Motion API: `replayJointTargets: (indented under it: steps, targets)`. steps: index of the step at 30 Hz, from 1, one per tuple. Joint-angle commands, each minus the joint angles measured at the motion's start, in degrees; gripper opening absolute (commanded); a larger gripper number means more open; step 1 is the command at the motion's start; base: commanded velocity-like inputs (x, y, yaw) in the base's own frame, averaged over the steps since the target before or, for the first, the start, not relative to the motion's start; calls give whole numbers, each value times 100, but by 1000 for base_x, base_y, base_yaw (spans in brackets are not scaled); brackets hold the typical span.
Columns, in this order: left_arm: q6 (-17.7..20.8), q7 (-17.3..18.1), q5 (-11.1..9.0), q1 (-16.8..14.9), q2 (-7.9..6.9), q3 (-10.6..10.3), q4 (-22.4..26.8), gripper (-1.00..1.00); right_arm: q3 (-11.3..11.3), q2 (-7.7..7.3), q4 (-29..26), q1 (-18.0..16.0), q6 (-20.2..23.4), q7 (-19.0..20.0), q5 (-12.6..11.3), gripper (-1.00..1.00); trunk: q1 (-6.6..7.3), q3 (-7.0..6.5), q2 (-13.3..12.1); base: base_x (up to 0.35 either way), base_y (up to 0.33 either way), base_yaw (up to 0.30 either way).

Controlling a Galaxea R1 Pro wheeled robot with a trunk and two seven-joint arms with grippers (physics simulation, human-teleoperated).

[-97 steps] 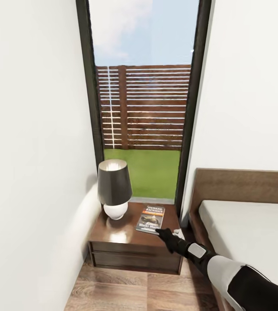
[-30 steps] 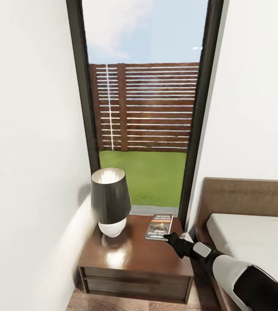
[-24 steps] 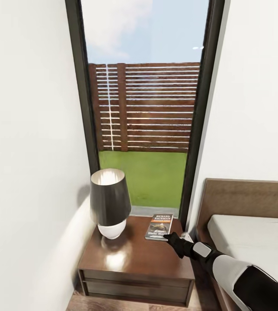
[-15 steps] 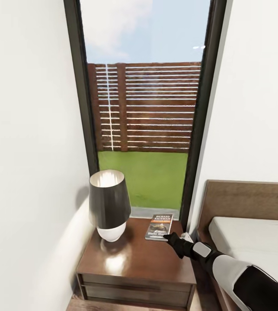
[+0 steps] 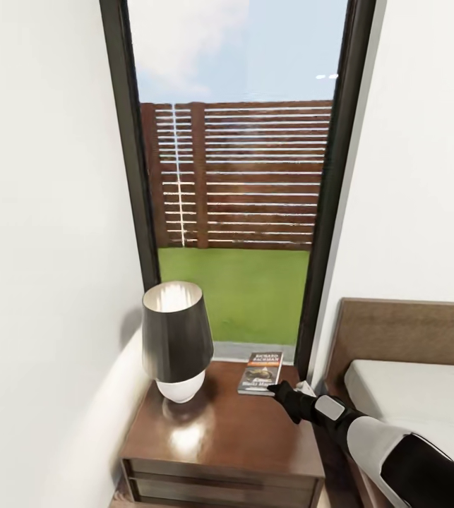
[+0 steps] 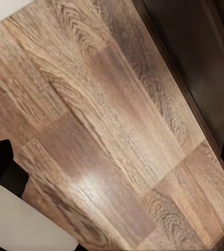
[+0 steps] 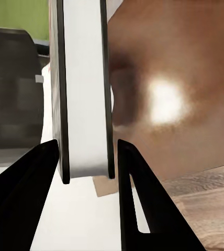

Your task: In the bedroom, move the book from the bed onto either nightstand, and place the two sandals side by side next to the bed.

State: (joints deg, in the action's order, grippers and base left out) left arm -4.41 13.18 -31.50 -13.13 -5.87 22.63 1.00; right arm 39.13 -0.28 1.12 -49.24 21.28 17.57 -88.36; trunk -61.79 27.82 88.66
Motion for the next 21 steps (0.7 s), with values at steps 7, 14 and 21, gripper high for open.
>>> replayJointTargets:
  steps: [7,14,21]
  targets:
    - [-16,27,3,-5,-4,31,-12,100,43,1,11,-6,25,-34,-50,-100,-1,6,3,112,0,0]
    - [-16,30,3,-5,-4,31,-12,100,52,8,11,-6,32,-105,-49,-100,-1,6,3,112,0,0]
    - [-16,28,3,-5,-7,31,-12,100,58,16,11,-6,34,-159,-49,-100,-1,6,3,108,0,0]
